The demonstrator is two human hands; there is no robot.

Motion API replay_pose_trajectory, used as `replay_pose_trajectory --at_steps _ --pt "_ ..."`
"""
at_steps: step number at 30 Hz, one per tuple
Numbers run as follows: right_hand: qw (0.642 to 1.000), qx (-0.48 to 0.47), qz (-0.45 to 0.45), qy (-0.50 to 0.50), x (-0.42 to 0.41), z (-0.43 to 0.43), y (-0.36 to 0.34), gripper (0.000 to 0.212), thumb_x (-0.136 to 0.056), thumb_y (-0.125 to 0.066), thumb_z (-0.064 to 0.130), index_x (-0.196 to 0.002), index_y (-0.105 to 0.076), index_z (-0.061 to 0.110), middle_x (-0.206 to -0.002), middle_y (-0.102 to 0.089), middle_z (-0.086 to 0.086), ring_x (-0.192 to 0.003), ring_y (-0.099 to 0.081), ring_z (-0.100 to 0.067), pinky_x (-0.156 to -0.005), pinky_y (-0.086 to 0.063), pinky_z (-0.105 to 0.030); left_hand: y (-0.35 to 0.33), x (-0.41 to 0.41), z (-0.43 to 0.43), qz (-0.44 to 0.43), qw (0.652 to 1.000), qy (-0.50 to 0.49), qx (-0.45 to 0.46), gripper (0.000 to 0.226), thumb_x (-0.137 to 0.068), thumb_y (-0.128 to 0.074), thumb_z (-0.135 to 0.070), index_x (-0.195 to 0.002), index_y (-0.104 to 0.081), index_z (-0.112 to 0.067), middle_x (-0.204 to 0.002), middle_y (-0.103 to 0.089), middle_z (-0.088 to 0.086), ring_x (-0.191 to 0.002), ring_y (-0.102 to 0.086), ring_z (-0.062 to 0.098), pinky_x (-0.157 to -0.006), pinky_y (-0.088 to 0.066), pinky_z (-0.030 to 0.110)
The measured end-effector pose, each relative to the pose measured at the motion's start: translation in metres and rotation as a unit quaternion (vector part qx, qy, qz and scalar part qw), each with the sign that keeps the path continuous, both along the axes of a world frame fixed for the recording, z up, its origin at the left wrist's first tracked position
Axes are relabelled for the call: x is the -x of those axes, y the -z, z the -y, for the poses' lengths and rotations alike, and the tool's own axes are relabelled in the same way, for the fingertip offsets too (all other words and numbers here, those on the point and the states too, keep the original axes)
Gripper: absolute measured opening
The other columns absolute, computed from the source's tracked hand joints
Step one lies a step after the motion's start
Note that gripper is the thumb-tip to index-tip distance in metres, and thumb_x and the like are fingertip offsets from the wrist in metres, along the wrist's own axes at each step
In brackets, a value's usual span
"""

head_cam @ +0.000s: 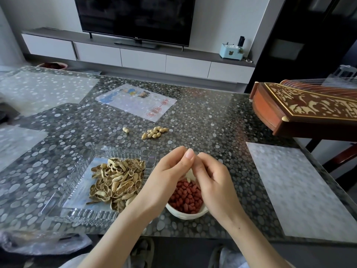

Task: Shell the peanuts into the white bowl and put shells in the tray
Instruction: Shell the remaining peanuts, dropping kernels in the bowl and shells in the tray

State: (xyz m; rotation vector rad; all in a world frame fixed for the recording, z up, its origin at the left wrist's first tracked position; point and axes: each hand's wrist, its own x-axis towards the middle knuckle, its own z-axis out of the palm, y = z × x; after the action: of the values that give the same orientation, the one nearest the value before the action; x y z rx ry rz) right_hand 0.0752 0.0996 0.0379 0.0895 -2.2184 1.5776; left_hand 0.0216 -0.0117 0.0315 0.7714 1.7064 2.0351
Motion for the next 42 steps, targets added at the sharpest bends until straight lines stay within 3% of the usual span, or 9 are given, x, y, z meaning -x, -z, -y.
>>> replay_pose_trajectory --at_steps 3,8,16,22,28,31,34,37,42 --pt "0.999 0.031 -0.019 0.0 -0.002 0.002 -0.002 0.035 -0.097 -0.041 0.025 -0.066 -0.05 0.012 -0.053 -0.045 0.016 -0.049 -0.04 0.001 -0.05 -0.032 -0.009 -0.002 -0.002 -0.002 0.033 0.999 0.007 -0.042 0.04 -0.09 -0.053 -0.046 -0.078 -0.049 -0.008 -0.078 -0.038 0.012 -0.075 -0.03 0.027 -0.075 -0.027 0.047" --pt "0.998 -0.031 -0.037 0.048 0.001 0.003 0.006 0.035 -0.098 -0.039 0.026 -0.065 -0.046 0.017 -0.055 -0.045 0.017 -0.05 -0.039 0.0 -0.049 -0.031 -0.011 0.0 -0.008 -0.007 -0.045 0.998 -0.054 0.005 0.046 -0.094 -0.043 -0.045 -0.087 -0.047 0.001 -0.081 -0.045 0.028 -0.076 -0.044 0.026 -0.074 -0.041 0.057" --pt "0.995 0.043 0.003 0.088 0.002 0.006 0.003 0.043 -0.101 -0.039 0.022 -0.059 -0.045 0.016 -0.046 -0.04 0.013 -0.045 -0.036 -0.002 -0.047 -0.03 -0.012 0.0 -0.013 -0.008 -0.093 0.991 -0.091 0.03 0.043 -0.098 -0.035 -0.039 -0.084 -0.048 -0.001 -0.074 -0.047 0.015 -0.068 -0.041 0.024 -0.067 -0.04 0.048" --pt "0.971 0.175 0.156 0.037 0.003 -0.001 -0.007 0.063 -0.102 -0.04 0.025 -0.04 -0.052 0.022 -0.039 -0.042 0.012 -0.037 -0.042 0.0 -0.044 -0.033 -0.012 0.0 -0.006 -0.003 -0.032 0.996 -0.058 0.065 0.034 -0.098 -0.04 -0.03 -0.069 -0.055 -0.021 -0.062 -0.046 -0.012 -0.063 -0.04 0.008 -0.068 -0.036 0.033" --pt "0.918 0.275 0.285 -0.02 0.004 -0.017 -0.002 0.045 -0.099 -0.043 0.03 -0.058 -0.036 0.016 -0.045 -0.026 0.007 -0.04 -0.022 -0.008 -0.041 -0.018 -0.022 0.007 0.001 0.0 0.014 0.994 -0.033 0.102 0.036 -0.098 -0.045 -0.032 -0.08 -0.055 -0.002 -0.071 -0.051 0.007 -0.069 -0.047 0.018 -0.069 -0.042 0.044" --pt "0.934 0.216 0.283 0.018 0.004 -0.021 -0.003 0.045 -0.098 -0.044 0.033 -0.057 -0.038 0.016 -0.048 -0.026 0.006 -0.042 -0.022 -0.009 -0.041 -0.02 -0.022 0.005 0.003 0.001 -0.048 0.982 -0.087 0.158 0.037 -0.1 -0.042 -0.027 -0.069 -0.043 -0.007 -0.06 -0.039 -0.004 -0.056 -0.035 0.008 -0.059 -0.03 0.027" --pt "0.966 -0.039 0.236 0.096 0.003 -0.029 0.001 0.051 -0.097 -0.046 0.037 -0.057 -0.041 0.006 -0.048 -0.033 0.001 -0.044 -0.03 -0.01 -0.044 -0.025 -0.019 0.006 0.009 0.006 -0.162 0.941 -0.154 0.255 0.039 -0.098 -0.042 -0.029 -0.07 -0.047 -0.002 -0.058 -0.044 0.0 -0.051 -0.034 0.007 -0.051 -0.029 0.022" --pt "0.943 -0.249 0.194 0.102 0.002 -0.036 0.008 0.053 -0.095 -0.048 0.041 -0.063 -0.056 0.0 -0.051 -0.047 -0.01 -0.046 -0.04 -0.019 -0.045 -0.028 -0.023 0.008 0.015 0.009 -0.236 0.897 -0.178 0.329 0.038 -0.095 -0.043 -0.032 -0.067 -0.049 -0.007 -0.058 -0.051 0.005 -0.049 -0.036 0.01 -0.048 -0.028 0.024" --pt "0.937 -0.294 0.155 0.111 0.003 -0.039 0.014 0.045 -0.09 -0.053 0.046 -0.054 -0.056 0.02 -0.045 -0.046 0.0 -0.045 -0.044 -0.015 -0.045 -0.033 -0.025 0.007 0.021 0.013 -0.258 0.883 -0.17 0.353 0.041 -0.093 -0.046 -0.036 -0.061 -0.048 -0.012 -0.052 -0.043 -0.004 -0.045 -0.036 0.009 -0.045 -0.025 0.021"
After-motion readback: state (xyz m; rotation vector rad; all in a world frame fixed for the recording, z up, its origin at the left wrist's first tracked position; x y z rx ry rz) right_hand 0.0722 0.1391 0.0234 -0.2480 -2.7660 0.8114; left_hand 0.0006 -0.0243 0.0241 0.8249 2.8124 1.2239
